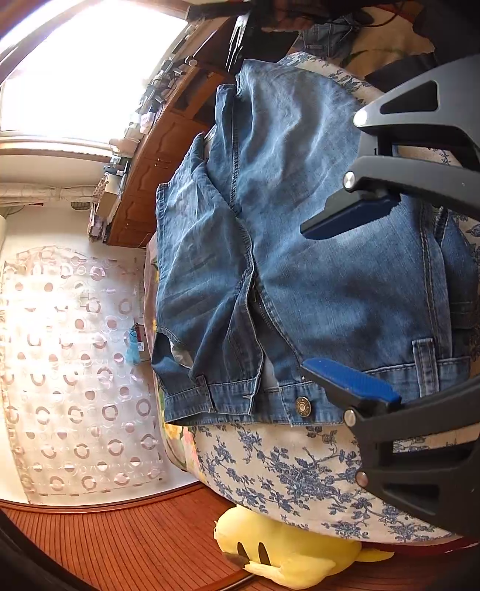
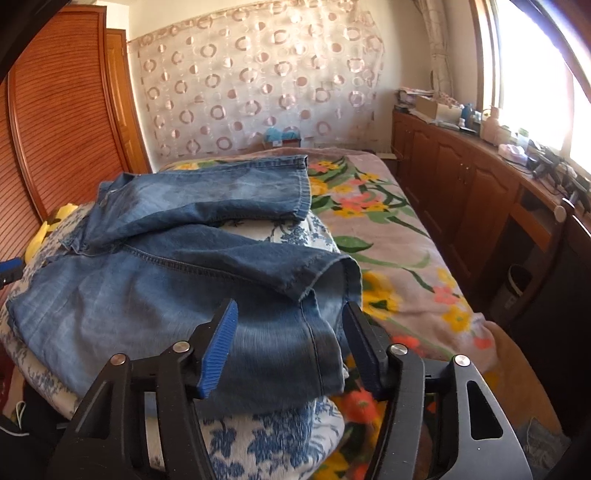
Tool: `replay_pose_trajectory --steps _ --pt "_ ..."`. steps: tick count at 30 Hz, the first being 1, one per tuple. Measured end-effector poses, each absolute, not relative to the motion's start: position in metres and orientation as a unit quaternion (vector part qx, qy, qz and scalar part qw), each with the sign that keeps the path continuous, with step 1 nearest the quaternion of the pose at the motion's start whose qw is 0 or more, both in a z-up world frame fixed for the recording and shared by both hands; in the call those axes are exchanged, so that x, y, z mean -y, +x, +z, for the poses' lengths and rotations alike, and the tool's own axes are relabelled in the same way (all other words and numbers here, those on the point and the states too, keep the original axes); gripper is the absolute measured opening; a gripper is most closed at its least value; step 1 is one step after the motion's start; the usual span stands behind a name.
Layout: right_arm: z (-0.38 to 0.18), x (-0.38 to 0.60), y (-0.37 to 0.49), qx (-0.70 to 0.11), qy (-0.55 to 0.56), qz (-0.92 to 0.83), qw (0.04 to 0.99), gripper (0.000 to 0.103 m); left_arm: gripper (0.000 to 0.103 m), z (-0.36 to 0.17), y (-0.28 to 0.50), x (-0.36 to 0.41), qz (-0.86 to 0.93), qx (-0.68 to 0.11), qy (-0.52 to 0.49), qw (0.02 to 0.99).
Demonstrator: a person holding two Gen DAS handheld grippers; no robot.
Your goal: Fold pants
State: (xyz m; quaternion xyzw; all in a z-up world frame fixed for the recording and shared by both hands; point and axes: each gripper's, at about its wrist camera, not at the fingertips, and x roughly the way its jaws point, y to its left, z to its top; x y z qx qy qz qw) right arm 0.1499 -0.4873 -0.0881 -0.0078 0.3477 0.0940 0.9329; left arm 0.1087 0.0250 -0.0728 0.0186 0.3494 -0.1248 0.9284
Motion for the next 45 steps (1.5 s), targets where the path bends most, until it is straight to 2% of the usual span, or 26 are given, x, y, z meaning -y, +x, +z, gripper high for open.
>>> replay_pose_trajectory --steps 8,10,11,12,17,22,27,31,33,36,45 --pt "-0.099 0.476 0.200 -0.414 -0.028 0.112 0.903 0.044 0.066 -0.075 0.109 -0.023 -0.114 -0.348 0.026 0.930" --pt "-0.101 0.470 0.207 -0.427 -0.052 0.109 0.896 0.031 0.066 -0.076 0.108 -0.025 -0.111 -0.349 0.026 0.930" --pt "-0.100 0.468 0.210 -0.429 -0.061 0.112 0.894 0.019 0.066 -0.076 0.108 -0.025 -0.110 -0.349 0.026 0.930" --pt "-0.099 0.467 0.212 -0.428 -0.067 0.113 0.894 0.013 0.066 -0.076 0.108 -0.027 -0.110 -0.349 0.025 0.930" --pt "-0.072 0.462 0.223 -0.382 -0.083 0.109 0.914 0.007 0.066 -0.077 0.108 -0.035 -0.102 -0.350 0.020 0.931" --pt "-0.049 0.459 0.254 -0.352 -0.078 0.098 0.928 0.006 0.066 -0.076 0.108 -0.042 -0.094 -0.349 0.017 0.932" --pt "-0.050 0.443 0.289 -0.344 -0.097 0.075 0.931 0.005 0.066 -0.077 0.106 -0.045 -0.090 -0.348 0.017 0.933" --pt "-0.072 0.437 0.304 -0.381 -0.100 0.062 0.917 0.007 0.066 -0.079 0.102 -0.047 -0.090 -0.350 0.017 0.932" --pt "-0.076 0.442 0.297 -0.385 -0.092 0.063 0.916 0.027 0.066 -0.080 0.099 -0.049 -0.091 -0.349 0.014 0.933" --pt "-0.073 0.453 0.277 -0.378 -0.061 0.076 0.921 0.042 0.066 -0.079 0.094 -0.052 -0.090 -0.349 0.011 0.933" --pt "-0.070 0.487 0.181 -0.357 -0.031 0.101 0.928 0.059 0.066 -0.075 0.063 -0.068 -0.090 -0.344 -0.002 0.935"
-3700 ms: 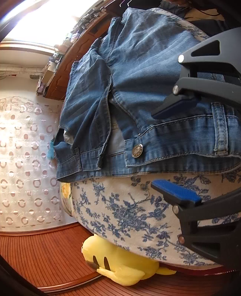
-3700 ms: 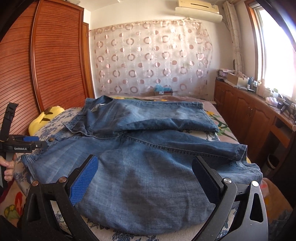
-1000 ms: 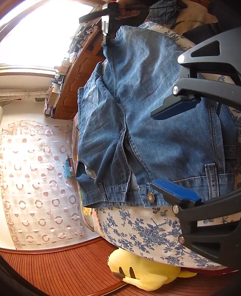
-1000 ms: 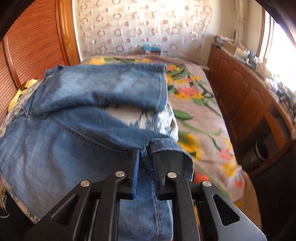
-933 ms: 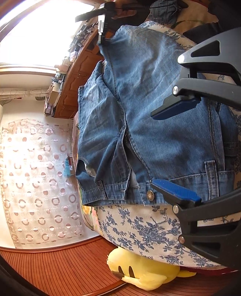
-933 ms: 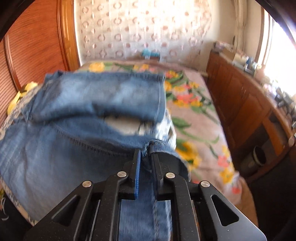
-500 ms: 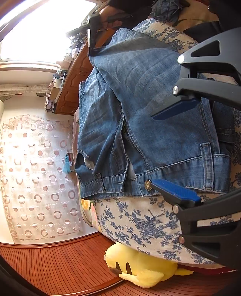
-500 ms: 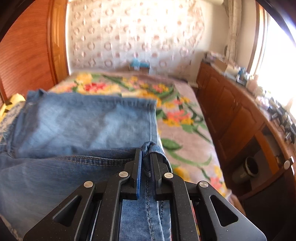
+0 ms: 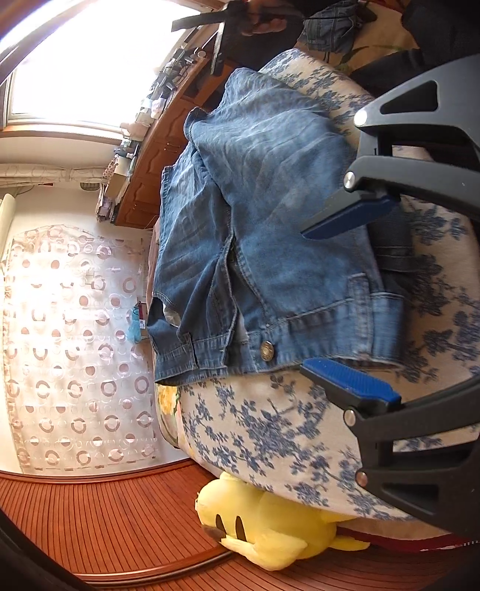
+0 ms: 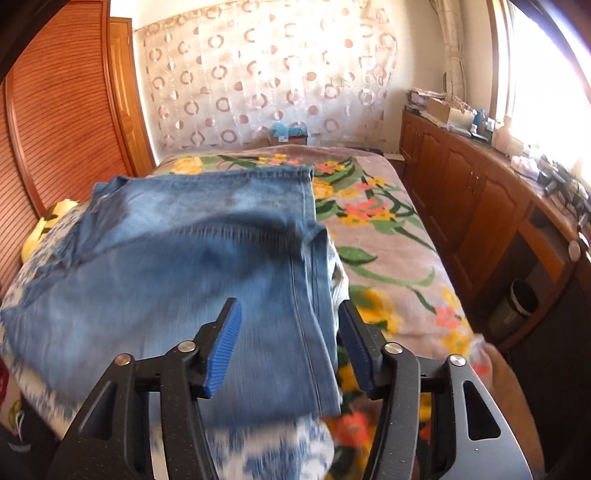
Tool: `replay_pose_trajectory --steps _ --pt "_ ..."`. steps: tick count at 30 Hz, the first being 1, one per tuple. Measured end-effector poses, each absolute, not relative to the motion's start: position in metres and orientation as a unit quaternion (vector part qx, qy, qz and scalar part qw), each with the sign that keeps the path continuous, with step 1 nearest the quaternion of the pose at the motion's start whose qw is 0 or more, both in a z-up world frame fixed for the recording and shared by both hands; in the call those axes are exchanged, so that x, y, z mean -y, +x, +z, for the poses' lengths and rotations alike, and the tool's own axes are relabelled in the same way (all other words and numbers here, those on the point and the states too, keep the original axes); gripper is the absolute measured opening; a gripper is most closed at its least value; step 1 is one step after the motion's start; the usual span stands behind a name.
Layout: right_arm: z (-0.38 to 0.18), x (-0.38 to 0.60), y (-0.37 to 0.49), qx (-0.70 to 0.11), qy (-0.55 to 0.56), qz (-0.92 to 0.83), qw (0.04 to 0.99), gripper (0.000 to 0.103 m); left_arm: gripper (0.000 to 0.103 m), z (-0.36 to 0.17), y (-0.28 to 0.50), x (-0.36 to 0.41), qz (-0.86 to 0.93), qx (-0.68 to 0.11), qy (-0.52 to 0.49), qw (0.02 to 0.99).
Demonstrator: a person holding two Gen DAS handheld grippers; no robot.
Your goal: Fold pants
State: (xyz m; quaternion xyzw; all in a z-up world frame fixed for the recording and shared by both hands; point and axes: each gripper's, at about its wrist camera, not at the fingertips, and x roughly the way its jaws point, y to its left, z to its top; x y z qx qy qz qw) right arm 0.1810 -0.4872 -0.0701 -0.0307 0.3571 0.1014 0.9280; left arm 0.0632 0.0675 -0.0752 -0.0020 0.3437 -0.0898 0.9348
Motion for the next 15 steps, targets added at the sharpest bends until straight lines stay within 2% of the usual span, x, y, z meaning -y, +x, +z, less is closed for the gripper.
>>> replay_pose_trajectory --steps 4,15 --pt "-0.080 0.499 0.159 -0.362 -0.034 0.102 0.926 0.062 0.066 -0.079 0.048 -0.075 -0.087 -0.347 0.000 0.934" --pt "-0.098 0.503 0.153 -0.382 -0.001 0.128 0.915 0.063 0.066 -0.109 0.034 -0.095 -0.072 -0.381 -0.021 0.921"
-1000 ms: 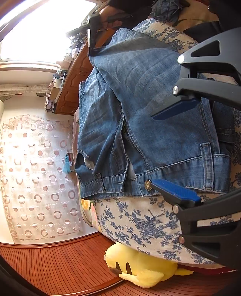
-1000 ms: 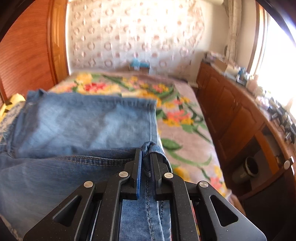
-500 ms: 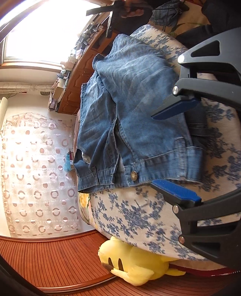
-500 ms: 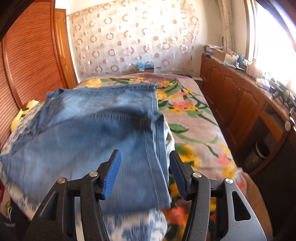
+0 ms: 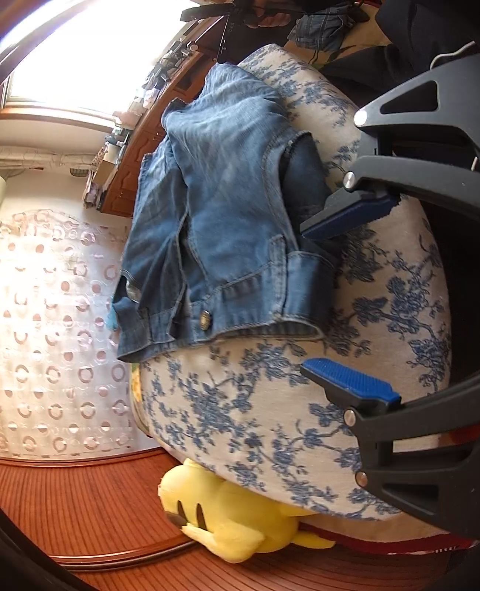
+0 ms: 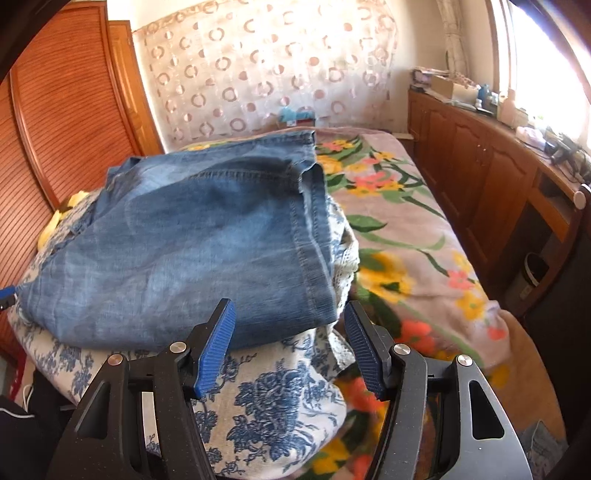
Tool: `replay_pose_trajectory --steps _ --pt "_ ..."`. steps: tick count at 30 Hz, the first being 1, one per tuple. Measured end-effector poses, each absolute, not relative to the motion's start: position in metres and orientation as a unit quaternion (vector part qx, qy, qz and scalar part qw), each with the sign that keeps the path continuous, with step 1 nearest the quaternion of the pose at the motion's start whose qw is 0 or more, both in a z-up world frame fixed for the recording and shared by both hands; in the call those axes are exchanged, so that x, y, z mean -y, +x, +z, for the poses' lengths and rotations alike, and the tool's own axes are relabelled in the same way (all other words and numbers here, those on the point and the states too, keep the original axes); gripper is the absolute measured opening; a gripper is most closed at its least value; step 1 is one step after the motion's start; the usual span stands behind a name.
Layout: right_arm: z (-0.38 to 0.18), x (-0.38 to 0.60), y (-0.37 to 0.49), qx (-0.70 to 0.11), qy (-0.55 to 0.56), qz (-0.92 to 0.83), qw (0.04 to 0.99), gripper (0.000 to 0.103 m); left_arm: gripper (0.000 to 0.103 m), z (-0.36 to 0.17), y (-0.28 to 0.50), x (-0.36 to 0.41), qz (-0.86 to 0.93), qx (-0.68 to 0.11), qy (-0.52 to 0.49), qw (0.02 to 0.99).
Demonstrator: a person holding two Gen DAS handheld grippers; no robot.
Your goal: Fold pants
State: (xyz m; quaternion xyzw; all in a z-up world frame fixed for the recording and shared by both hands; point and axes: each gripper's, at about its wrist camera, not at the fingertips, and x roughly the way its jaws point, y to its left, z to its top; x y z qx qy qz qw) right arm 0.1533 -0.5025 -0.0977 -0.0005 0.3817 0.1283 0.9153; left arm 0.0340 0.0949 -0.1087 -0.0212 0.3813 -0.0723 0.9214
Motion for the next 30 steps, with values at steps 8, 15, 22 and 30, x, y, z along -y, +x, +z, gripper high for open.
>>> replay_pose_trajectory --steps 8,15,22,30 --pt "-0.105 0.501 0.158 -0.391 0.007 0.133 0.911 0.063 0.058 -0.122 0.044 -0.097 -0.093 -0.386 -0.034 0.917" --pt "-0.109 0.504 0.163 -0.397 0.021 0.137 0.907 0.018 0.025 -0.115 0.049 -0.095 -0.117 -0.374 -0.043 0.919" --pt "-0.088 0.497 0.146 -0.369 -0.001 0.154 0.917 0.000 0.013 -0.079 0.046 -0.090 -0.125 -0.349 -0.022 0.929" --pt "-0.035 0.512 0.125 -0.318 0.012 0.145 0.937 0.000 0.011 -0.017 0.036 -0.096 -0.121 -0.302 -0.018 0.946"
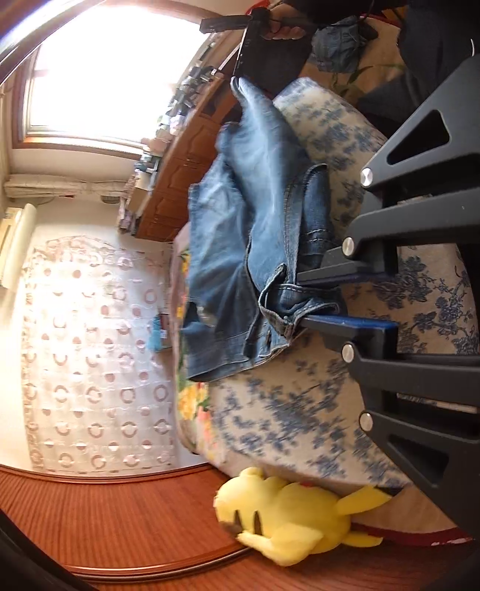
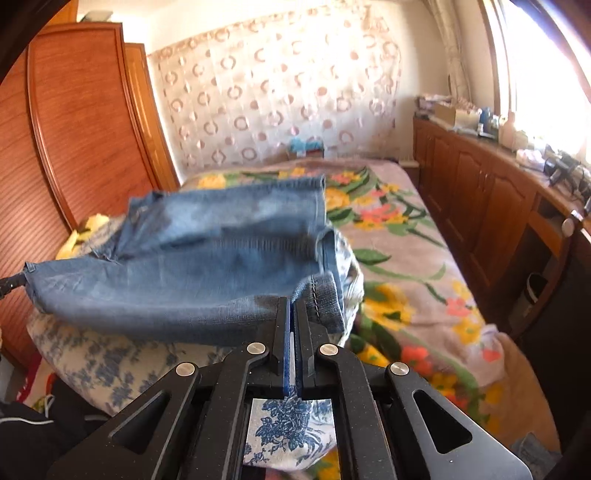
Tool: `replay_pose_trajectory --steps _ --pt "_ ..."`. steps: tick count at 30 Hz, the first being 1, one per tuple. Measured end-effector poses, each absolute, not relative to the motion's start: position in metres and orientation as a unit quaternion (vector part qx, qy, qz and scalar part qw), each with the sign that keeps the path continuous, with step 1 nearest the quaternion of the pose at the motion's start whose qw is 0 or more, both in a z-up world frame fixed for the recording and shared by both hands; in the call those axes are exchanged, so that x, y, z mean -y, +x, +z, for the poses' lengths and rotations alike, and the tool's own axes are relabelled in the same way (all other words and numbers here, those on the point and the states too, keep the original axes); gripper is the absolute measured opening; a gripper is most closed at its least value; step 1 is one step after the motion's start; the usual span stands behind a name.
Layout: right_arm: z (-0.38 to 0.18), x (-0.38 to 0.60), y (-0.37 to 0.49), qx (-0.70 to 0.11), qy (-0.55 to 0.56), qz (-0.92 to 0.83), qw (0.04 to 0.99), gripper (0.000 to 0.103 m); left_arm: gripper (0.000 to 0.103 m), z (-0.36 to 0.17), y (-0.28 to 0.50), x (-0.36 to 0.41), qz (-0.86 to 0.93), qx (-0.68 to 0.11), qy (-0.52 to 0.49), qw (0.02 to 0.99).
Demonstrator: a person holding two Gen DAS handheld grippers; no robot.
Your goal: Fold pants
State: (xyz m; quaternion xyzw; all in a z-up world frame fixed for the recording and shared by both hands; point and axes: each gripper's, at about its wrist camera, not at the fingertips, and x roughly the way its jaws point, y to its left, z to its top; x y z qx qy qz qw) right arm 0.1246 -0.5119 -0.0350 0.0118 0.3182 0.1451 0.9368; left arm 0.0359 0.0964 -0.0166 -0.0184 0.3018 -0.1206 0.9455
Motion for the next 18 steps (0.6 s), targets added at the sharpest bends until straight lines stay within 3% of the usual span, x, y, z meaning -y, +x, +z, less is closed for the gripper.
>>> replay_pose_trajectory --steps 8,16,18 --pt "0.008 0.514 0.099 -0.299 0.005 0.156 0.941 0.000 0.011 -0.010 0.038 -0.110 -0.090 -0.313 -0.019 0.945" --pt "-0.040 0.511 0.122 -0.355 0.016 0.129 0.926 0.000 0.014 -0.056 0.057 -0.098 -0.087 -0.366 -0.002 0.927" --pt "-0.048 0.506 0.121 -0.361 0.020 0.138 0.922 0.000 0.021 -0.056 0.054 -0.100 -0.088 -0.366 -0.005 0.926"
